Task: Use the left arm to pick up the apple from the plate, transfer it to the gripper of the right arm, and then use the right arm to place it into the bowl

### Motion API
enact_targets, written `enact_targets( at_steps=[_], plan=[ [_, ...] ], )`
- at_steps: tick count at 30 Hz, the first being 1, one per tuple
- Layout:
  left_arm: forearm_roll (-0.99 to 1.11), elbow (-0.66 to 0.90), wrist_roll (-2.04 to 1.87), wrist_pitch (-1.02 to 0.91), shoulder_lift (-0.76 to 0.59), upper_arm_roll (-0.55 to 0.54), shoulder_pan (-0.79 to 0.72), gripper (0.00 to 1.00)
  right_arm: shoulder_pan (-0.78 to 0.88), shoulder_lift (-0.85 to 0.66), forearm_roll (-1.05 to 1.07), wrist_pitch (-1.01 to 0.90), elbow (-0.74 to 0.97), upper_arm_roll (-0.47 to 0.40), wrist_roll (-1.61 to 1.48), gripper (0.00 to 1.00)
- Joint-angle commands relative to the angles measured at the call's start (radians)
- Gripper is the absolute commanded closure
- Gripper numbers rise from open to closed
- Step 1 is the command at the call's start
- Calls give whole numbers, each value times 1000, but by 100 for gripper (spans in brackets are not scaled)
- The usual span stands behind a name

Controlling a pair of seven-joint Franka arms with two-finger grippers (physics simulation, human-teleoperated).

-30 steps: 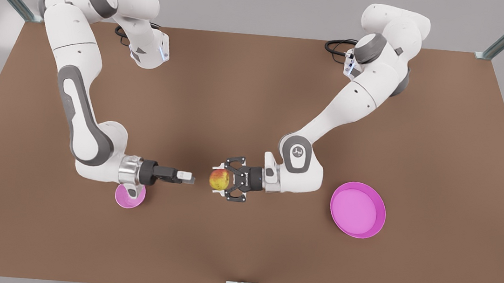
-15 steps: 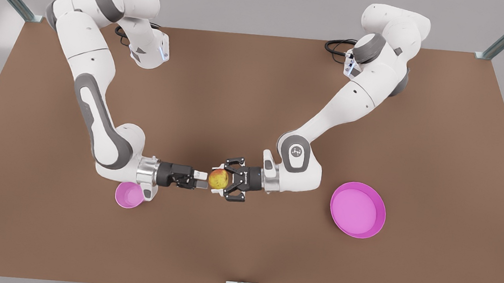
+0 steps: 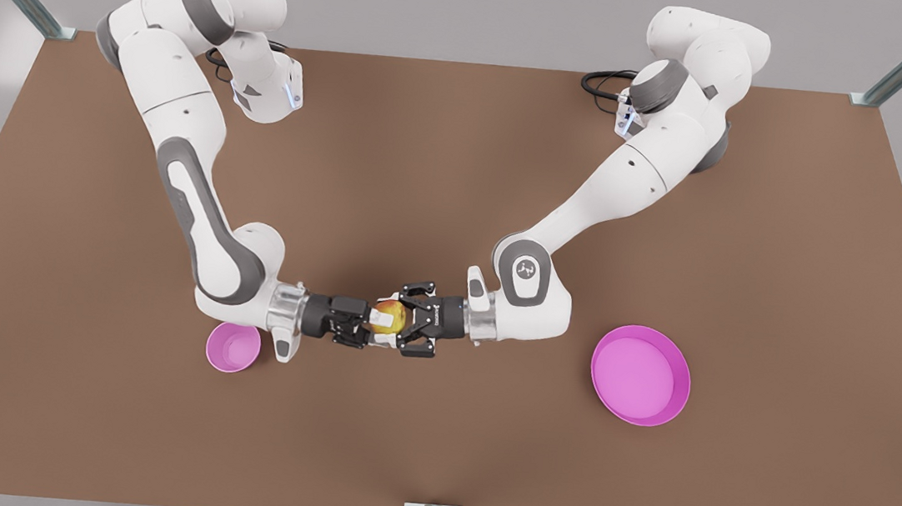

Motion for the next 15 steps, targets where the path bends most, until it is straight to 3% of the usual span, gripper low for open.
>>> enact_targets(
  at_steps=[1,7,8,10,13,15],
  plan=[
    [0,0,116,1,-2,-1,0,20,1,-2,-1,10,-11,0,-94,0],
    [0,0,116,-1,-2,1,2,19,1,-9,-5,9,-37,17,-85,0],
    [0,0,116,-1,-2,1,2,19,1,-9,-5,10,-36,17,-86,14],
    [0,0,114,-1,-2,1,2,19,1,-9,-5,12,-34,17,-86,31],
    [0,0,114,-1,-2,1,2,18,1,-9,-5,12,-32,17,-86,36],
    [-11,-1,110,-1,-2,1,3,0,0,-9,-8,12,-29,17,-85,36]
  ],
)
